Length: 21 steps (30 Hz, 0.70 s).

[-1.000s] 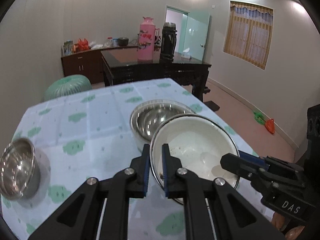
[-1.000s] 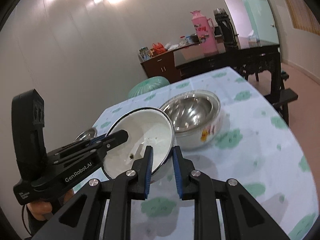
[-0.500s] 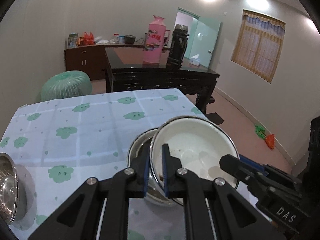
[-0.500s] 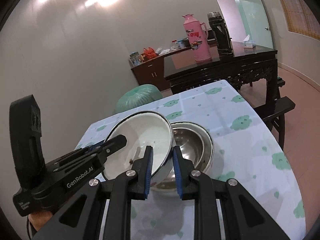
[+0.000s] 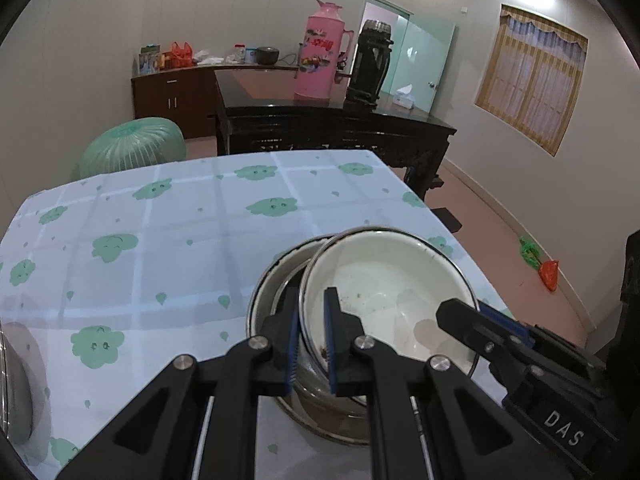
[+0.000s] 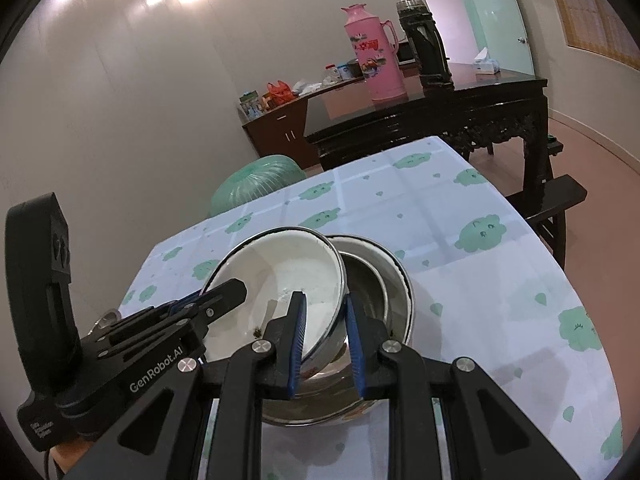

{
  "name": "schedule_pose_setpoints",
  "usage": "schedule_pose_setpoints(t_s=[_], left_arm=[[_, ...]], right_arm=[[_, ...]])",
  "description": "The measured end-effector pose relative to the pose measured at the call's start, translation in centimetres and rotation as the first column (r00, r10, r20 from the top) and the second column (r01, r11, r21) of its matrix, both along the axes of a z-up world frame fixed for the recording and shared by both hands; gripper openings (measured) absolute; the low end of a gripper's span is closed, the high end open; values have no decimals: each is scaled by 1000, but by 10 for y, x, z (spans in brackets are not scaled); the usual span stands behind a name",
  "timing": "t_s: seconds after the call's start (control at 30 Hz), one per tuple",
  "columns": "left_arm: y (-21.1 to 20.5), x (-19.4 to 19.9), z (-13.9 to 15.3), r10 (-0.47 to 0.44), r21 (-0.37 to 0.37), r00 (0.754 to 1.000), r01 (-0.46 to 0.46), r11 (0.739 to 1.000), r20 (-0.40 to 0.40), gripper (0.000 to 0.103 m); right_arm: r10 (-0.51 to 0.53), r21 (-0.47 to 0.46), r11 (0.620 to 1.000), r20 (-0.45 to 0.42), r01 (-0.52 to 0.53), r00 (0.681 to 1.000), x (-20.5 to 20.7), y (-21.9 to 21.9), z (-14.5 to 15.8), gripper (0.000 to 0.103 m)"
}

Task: Organize plates and bowls
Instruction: 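Lower the white enamel bowl into the stack and open the left tool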

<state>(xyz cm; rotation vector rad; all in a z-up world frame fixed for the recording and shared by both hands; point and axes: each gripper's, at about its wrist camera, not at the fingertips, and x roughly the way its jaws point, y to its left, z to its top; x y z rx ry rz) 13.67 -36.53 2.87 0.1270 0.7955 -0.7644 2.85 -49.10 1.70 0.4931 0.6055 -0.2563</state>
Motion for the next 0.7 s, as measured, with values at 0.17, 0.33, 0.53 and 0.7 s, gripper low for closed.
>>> schedule_pose_setpoints(t_s=[0.17,0.33,0.53,0.7], left_arm=[[-5,2,-6,-1,15,1000,1,1000,-9,8],[-9,3,-15,0,31,1000,1,1000,-25,8],[-15,5,-27,8,66,999,-6,998,-31,8],[-13,4,-27,27,78,1000,-27,997,7,8]], right_arm=[[-16,-7,1000,-12,16,1000,2,0,-7,23],[-29,-17,999,-28,29,999,4,-1,-13,23],[-46,-72,996,-37,44,998,7,3,-17,23],[-37,-79,996,-38,34,999,11,4,-23,23]])
